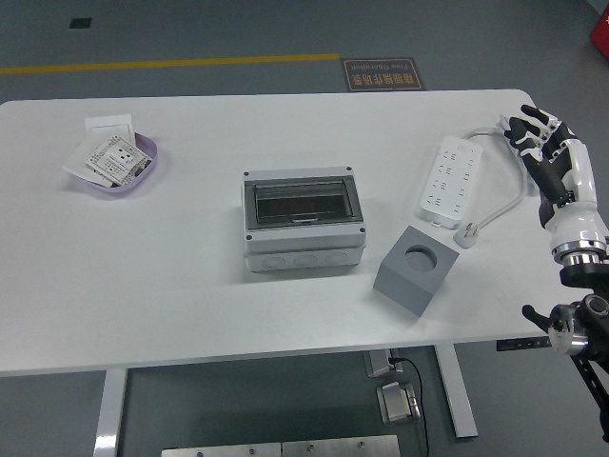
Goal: Pick up the cylinder from the cube,place it in the box,flap close box
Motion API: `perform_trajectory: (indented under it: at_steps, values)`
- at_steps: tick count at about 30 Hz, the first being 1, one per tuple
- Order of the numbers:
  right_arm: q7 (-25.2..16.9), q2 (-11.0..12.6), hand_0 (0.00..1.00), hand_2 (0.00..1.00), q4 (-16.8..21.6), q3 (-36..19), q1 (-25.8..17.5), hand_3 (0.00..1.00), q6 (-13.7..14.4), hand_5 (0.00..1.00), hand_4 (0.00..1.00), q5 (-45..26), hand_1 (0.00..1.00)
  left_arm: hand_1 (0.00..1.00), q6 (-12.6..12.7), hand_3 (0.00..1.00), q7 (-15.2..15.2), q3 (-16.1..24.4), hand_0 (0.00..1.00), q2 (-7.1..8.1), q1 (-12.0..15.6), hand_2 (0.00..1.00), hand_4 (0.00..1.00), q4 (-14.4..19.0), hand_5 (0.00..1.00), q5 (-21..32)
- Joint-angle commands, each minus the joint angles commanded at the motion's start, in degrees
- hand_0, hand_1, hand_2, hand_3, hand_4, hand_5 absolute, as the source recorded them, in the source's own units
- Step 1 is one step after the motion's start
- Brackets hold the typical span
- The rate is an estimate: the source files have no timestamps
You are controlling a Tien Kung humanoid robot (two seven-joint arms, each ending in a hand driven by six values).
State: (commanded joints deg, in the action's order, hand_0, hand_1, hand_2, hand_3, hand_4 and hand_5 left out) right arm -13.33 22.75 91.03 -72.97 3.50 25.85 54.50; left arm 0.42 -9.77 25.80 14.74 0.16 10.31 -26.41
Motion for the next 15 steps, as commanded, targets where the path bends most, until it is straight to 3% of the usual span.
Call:
perform_trajectory:
  at_steps: [15]
  values:
    - [0.6,0.3,0.779,0.695,0.0,0.3,0.3,0.732,0.3,0.508,0.921,1.0,0.669,0.690,0.0,0.579,-0.6,0.5,0.647,0.62,-0.2,0.579,0.522,0.0,0.118,-0.8]
